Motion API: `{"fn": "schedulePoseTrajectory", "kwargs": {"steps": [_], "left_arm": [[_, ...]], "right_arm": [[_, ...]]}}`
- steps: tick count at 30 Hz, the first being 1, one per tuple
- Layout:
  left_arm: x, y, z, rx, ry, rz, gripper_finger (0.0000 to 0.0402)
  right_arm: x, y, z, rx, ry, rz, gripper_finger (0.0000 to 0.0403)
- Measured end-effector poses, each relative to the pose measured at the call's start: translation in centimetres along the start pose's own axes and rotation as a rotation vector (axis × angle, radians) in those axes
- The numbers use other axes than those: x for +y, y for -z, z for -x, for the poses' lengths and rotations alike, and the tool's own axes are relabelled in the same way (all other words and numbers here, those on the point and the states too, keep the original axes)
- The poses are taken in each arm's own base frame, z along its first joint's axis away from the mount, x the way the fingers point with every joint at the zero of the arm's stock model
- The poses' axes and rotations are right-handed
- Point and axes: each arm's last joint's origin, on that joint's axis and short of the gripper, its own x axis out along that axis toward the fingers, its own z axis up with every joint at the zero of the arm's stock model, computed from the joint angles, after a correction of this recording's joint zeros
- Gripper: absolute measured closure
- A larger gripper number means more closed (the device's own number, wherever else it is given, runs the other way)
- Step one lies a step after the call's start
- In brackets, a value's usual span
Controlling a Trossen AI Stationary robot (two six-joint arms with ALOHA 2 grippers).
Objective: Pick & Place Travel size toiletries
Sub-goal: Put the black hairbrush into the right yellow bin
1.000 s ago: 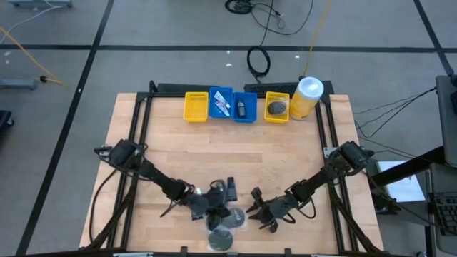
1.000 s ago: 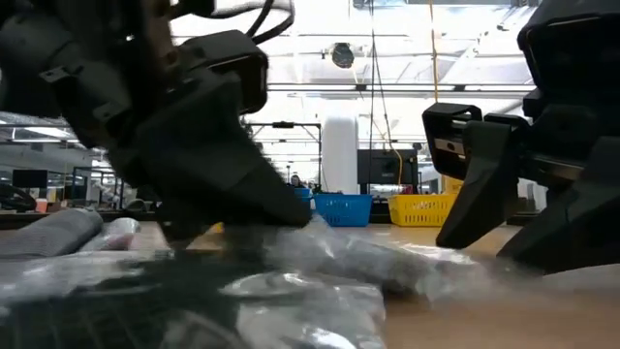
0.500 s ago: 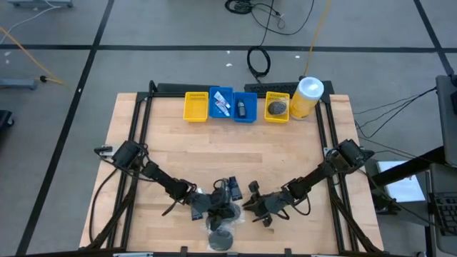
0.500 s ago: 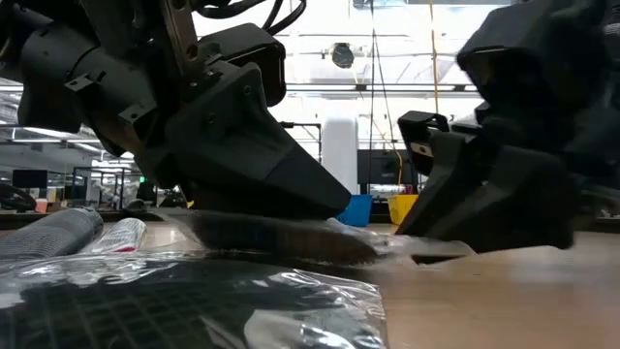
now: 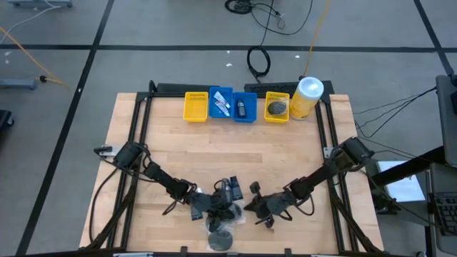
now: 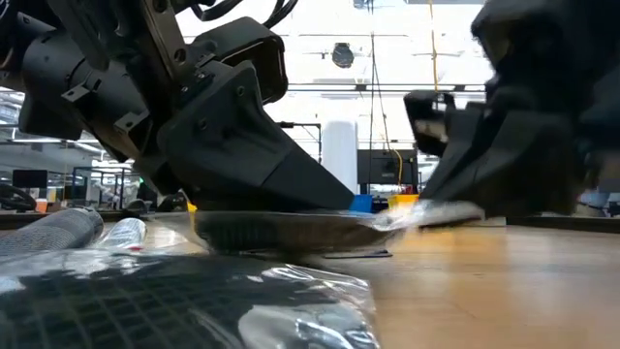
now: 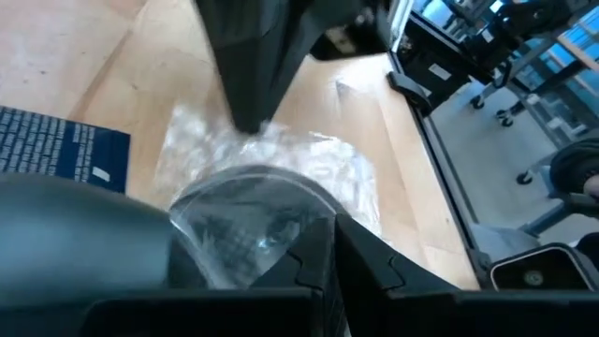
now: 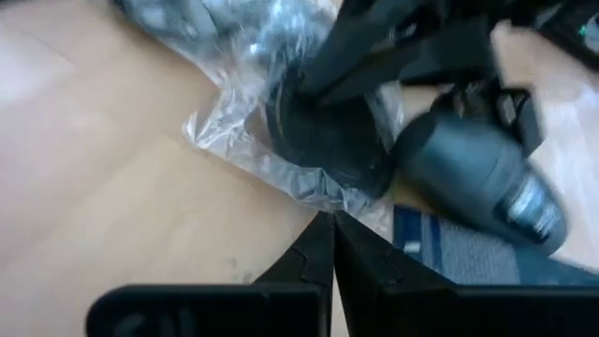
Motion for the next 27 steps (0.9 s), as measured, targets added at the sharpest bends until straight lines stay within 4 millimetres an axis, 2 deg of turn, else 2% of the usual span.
{"fn": "schedulePoseTrajectory", "kwargs": {"steps": [4,10,17,21,24,27], "left_arm": [[0.0,0.0,0.0,-0.001,0.002,0.007,0.0383],[-0.1,-0.1,0.0,-0.006,0.007,0.007,0.0383],[0.0,-0.2,0.0,-0.013,0.011,0.009,0.0383],[-0.1,-0.2,0.0,-0.008,0.021,0.008,0.0383],[-0.1,-0.4,0.1,-0.007,0.024,0.008,0.0383],[-0.3,-0.7,0.3,0.002,0.014,0.002,0.0383]], "right_arm": [[-0.1,-0.9,1.2,0.013,-0.008,0.005,0.0402],[-0.5,-1.7,3.1,0.092,0.076,0.038,0.0403],[-1.2,-2.7,4.6,0.084,0.08,0.016,0.0403],[-0.9,-2.0,4.6,0.142,0.022,-0.032,0.0403],[-0.2,-1.2,3.8,0.163,-0.081,-0.063,0.0403],[0.3,-0.3,3.0,0.185,-0.088,-0.064,0.0397]]}}
